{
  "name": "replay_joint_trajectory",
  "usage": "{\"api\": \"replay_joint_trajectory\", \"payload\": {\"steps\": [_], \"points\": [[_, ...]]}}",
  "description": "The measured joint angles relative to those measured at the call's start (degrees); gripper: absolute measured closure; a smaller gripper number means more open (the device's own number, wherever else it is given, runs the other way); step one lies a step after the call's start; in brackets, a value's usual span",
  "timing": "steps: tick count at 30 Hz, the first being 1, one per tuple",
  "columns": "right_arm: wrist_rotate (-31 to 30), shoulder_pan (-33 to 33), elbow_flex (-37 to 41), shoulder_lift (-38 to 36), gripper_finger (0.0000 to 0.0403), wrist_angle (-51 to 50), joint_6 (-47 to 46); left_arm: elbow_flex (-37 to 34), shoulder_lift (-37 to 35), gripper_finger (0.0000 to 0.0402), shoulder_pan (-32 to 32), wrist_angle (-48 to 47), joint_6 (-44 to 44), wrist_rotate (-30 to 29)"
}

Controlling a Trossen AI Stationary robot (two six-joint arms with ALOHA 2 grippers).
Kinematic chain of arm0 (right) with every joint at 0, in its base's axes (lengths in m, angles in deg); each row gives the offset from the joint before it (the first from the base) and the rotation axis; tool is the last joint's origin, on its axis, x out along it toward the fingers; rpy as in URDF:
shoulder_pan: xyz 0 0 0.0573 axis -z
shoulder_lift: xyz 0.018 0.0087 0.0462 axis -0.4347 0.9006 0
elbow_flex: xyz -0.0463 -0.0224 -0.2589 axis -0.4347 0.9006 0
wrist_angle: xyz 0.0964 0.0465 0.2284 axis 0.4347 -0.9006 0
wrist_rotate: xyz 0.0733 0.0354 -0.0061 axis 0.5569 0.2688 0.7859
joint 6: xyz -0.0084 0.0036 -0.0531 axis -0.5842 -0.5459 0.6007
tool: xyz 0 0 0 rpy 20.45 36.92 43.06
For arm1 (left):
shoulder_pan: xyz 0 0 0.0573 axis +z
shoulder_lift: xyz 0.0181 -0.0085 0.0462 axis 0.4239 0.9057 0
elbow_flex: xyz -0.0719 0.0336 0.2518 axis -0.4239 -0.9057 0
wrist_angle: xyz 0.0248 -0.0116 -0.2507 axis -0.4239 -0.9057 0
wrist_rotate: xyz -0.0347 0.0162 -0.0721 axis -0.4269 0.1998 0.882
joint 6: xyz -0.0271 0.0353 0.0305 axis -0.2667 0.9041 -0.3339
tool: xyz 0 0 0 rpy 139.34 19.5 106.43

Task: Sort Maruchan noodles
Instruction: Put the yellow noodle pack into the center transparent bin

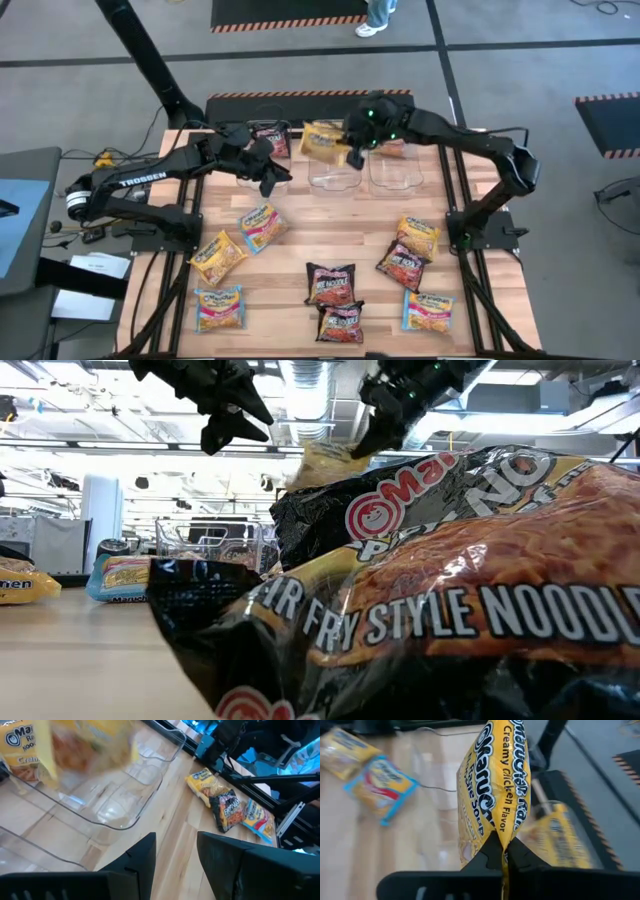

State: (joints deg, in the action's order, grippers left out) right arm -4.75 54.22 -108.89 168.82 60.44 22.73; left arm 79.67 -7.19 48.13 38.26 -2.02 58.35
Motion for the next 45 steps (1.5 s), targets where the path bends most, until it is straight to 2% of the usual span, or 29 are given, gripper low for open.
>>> {"api": "replay_joint_trajectory", "payload": {"steps": [6,14,26,30,36,45], "points": [[0.00,5.75,-0.14,1.33,0.0398,-0.26,9.75,0.00,0.00,0.0272,0.00,0.02,-1.58,0.02],[-0.06,8.92,-0.07,6.63,0.0398,-0.91,15.81,0.00,0.00,0.0272,0.20,0.00,-2.15,-0.72],[-0.10,9.08,0.00,13.18,0.0398,0.06,17.32,0.00,0.02,0.0272,0.20,-0.11,-2.67,-0.74],[-1.86,9.08,0.00,15.74,0.0398,1.28,17.61,0.00,0.02,0.0272,0.20,-0.11,-2.41,-0.75],[-1.83,9.16,0.02,17.29,0.0397,1.69,17.83,0.00,0.02,0.0272,0.20,-0.11,-2.28,-0.78],[-3.08,9.35,-0.01,17.16,0.0376,4.92,22.94,0.00,0.02,0.0272,0.20,-1.28,-2.25,-0.77]]}}
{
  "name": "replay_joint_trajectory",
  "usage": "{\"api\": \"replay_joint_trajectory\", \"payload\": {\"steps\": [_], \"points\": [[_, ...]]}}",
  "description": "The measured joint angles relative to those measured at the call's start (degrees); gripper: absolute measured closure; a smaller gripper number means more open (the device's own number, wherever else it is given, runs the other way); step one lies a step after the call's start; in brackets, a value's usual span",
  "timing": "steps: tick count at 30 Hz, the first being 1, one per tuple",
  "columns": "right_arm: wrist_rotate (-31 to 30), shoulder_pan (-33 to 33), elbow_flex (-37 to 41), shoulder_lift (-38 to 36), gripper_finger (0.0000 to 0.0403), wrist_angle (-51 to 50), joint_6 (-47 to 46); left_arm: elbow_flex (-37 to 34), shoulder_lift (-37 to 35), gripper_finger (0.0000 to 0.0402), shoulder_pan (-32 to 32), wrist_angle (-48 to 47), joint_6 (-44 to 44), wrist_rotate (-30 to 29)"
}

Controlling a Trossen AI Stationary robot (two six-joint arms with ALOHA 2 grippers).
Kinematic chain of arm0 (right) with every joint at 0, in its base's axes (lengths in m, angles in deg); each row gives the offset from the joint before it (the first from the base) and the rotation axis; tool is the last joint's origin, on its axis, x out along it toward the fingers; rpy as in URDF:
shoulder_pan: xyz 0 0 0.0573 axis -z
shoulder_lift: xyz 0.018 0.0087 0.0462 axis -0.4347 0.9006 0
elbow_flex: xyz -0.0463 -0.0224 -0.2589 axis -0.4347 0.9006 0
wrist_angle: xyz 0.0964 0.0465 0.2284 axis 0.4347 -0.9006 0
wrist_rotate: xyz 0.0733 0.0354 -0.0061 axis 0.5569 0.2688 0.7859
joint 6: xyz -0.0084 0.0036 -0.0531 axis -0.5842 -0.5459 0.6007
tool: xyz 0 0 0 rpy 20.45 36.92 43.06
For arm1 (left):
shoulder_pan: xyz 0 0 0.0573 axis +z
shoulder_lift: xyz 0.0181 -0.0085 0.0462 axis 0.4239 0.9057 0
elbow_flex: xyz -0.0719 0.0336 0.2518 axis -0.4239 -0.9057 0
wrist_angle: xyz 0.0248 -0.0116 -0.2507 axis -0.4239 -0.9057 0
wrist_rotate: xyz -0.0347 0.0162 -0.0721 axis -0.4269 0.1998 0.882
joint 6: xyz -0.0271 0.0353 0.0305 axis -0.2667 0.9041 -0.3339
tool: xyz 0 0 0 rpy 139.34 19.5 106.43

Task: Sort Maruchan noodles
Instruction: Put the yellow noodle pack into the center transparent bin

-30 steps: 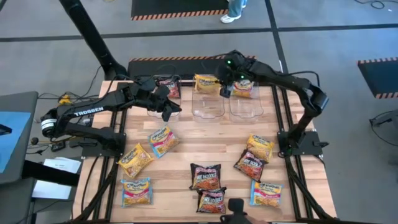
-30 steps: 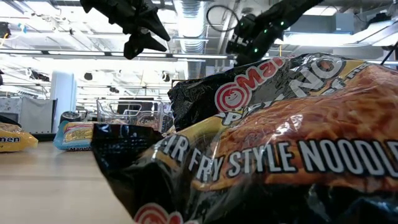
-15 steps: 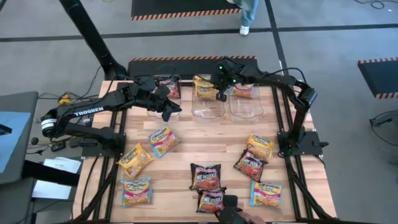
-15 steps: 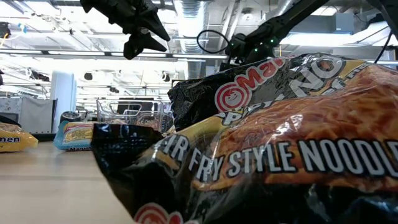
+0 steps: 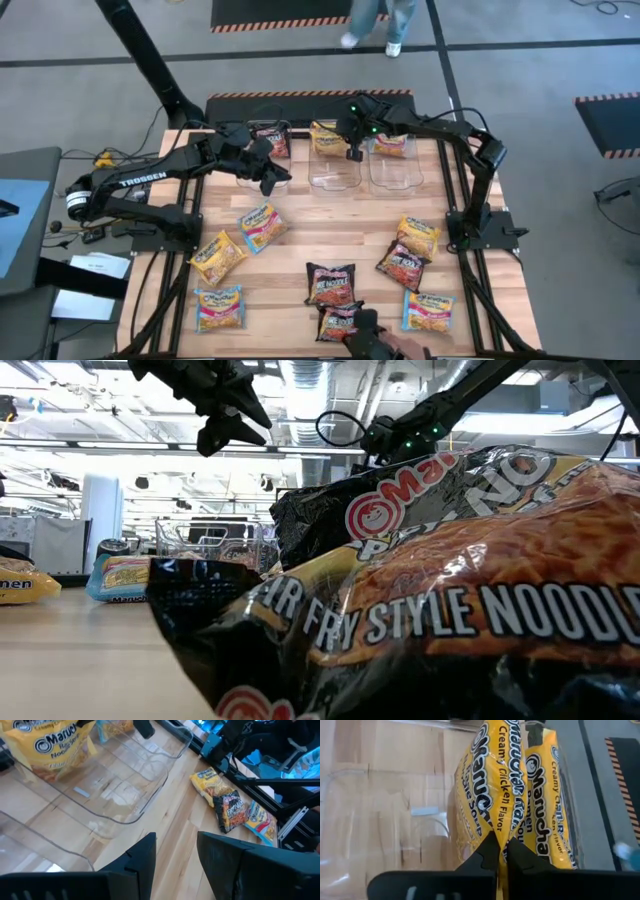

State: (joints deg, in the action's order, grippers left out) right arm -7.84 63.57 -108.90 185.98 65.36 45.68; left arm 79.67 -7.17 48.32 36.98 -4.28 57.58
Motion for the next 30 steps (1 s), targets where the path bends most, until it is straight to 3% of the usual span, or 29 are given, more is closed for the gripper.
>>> {"api": "replay_joint_trajectory", "payload": {"steps": [11,30], "points": [[-1.28,-0.31,-0.17,1.64,0.0381,-0.63,0.50,0.00,0.02,0.0272,0.00,0.01,-0.39,3.37],[-6.24,-1.94,-0.03,1.73,0.0290,0.04,-1.46,0.00,0.02,0.0272,0.04,0.16,-0.39,1.97]]}}
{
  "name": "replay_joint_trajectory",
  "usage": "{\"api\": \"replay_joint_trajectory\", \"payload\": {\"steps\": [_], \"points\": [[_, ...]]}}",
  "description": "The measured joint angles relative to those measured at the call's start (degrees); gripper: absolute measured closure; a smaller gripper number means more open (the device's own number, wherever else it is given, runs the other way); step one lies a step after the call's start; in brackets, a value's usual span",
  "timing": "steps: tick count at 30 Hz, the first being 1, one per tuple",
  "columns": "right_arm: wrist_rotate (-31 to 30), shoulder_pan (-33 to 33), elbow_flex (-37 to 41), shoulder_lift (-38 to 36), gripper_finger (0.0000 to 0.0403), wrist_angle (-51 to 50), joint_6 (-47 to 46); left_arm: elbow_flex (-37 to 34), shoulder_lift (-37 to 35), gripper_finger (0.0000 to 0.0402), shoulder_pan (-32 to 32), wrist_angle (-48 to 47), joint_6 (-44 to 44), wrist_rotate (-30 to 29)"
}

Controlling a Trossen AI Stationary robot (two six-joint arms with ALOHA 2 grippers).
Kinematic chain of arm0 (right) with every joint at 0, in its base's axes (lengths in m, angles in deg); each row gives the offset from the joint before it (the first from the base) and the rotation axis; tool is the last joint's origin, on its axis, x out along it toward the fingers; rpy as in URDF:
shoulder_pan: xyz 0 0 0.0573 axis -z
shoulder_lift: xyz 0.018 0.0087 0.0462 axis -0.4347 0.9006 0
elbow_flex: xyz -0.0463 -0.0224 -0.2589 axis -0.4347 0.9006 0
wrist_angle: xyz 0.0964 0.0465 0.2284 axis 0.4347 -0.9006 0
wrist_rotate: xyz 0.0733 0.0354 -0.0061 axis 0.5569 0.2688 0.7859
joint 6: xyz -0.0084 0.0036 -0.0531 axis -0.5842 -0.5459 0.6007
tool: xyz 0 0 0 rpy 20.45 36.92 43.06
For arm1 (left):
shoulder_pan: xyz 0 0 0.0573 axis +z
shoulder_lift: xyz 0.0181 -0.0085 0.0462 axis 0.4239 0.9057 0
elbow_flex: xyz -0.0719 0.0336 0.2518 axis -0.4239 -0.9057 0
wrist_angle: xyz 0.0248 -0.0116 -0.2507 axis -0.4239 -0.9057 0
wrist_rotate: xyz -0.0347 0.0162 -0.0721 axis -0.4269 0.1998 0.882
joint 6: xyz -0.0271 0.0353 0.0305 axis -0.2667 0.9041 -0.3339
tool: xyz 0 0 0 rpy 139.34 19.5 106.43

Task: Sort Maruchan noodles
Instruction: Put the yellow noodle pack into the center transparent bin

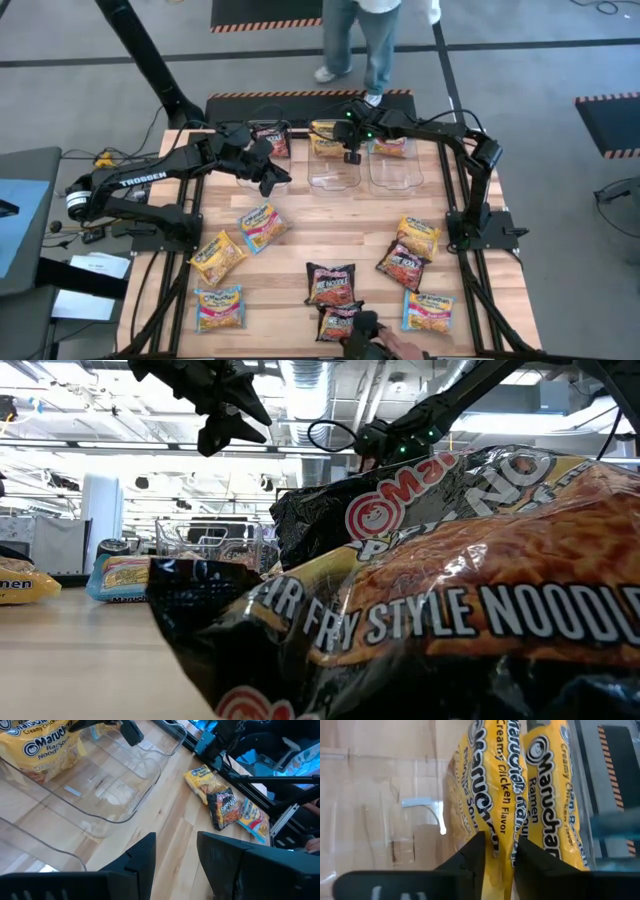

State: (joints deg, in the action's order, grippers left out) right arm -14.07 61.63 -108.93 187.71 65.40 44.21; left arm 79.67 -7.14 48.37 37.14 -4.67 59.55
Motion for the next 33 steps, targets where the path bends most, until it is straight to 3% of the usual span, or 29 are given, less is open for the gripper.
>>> {"api": "replay_joint_trajectory", "payload": {"steps": [12,20,33], "points": [[-0.26,-1.17,0.03,-1.01,0.0236,-0.43,-2.86,0.00,0.00,0.0272,0.00,-0.07,0.02,-0.79],[-4.58,-2.19,0.06,-1.16,0.0220,-1.33,-2.91,0.00,0.00,0.0272,0.00,-0.04,0.02,-0.79],[-5.96,-3.66,0.04,-2.76,0.0214,-1.44,-2.98,0.00,0.00,0.0272,0.01,-0.09,0.02,-0.74]]}}
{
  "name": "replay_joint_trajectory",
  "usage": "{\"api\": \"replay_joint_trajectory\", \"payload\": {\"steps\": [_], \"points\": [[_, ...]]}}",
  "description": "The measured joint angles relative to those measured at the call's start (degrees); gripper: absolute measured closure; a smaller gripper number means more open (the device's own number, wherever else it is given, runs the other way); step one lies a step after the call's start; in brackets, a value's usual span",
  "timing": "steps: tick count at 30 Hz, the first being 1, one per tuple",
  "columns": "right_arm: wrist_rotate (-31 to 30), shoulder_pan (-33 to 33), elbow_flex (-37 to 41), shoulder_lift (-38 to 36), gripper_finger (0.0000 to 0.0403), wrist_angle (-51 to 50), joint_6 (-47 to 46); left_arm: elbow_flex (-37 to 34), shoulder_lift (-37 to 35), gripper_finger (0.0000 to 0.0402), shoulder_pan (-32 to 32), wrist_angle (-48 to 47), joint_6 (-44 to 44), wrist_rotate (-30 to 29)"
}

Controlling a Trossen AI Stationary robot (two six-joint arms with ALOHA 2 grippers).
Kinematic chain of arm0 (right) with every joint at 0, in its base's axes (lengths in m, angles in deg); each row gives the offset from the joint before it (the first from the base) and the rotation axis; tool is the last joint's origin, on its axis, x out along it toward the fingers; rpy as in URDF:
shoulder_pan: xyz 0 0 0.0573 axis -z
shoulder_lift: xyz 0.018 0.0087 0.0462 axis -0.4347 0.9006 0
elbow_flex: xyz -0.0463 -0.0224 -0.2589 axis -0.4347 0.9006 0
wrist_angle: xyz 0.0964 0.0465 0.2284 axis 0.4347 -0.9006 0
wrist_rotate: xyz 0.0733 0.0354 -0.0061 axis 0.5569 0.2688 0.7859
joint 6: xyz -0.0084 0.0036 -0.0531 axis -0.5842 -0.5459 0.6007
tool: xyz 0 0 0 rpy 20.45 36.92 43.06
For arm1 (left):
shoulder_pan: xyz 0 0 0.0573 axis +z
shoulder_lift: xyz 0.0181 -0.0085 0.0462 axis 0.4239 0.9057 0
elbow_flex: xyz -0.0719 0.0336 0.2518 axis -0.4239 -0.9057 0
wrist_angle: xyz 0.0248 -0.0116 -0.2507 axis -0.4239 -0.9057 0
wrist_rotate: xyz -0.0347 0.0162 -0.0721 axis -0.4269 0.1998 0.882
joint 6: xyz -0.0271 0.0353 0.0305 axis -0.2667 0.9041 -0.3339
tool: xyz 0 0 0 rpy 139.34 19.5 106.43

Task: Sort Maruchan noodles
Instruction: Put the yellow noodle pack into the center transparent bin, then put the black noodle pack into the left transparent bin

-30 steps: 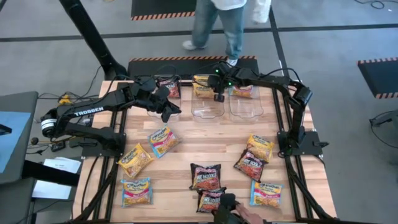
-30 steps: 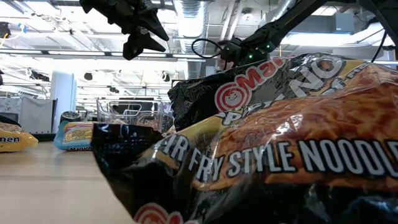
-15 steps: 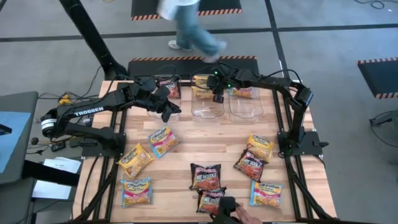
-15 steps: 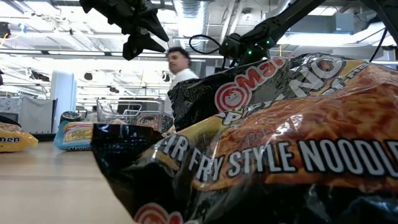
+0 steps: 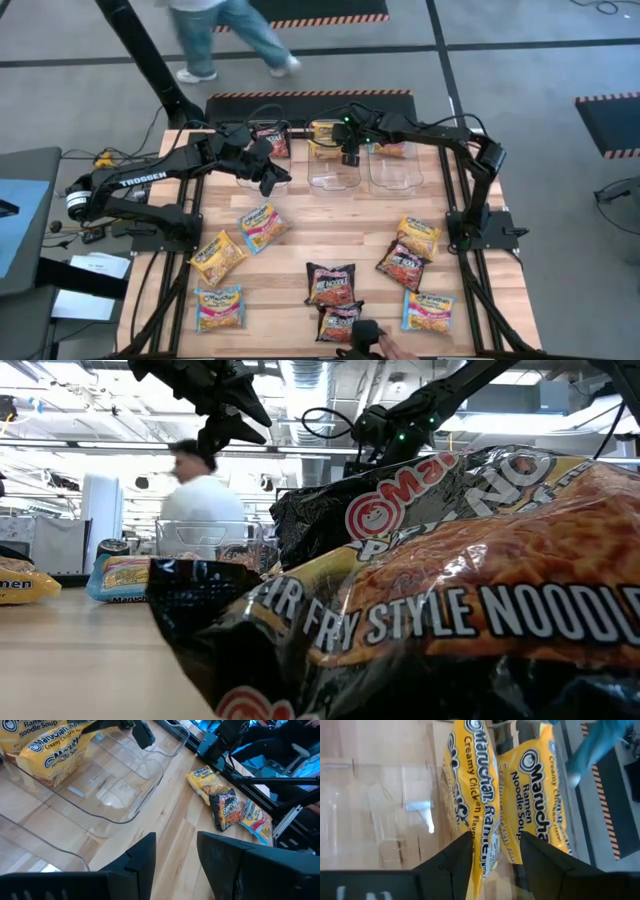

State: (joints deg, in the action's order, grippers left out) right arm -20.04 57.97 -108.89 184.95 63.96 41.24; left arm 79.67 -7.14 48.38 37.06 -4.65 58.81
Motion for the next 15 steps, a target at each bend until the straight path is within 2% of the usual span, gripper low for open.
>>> {"api": "replay_joint_trajectory", "payload": {"steps": [9,15], "points": [[-0.04,0.00,0.00,-2.91,0.0213,-3.04,-1.81,0.00,0.00,0.0272,-0.01,0.02,-0.02,0.21],[-0.07,-0.37,0.00,-6.06,0.0213,-4.66,-2.64,0.00,0.00,0.0272,0.01,0.02,-0.04,2.50]]}}
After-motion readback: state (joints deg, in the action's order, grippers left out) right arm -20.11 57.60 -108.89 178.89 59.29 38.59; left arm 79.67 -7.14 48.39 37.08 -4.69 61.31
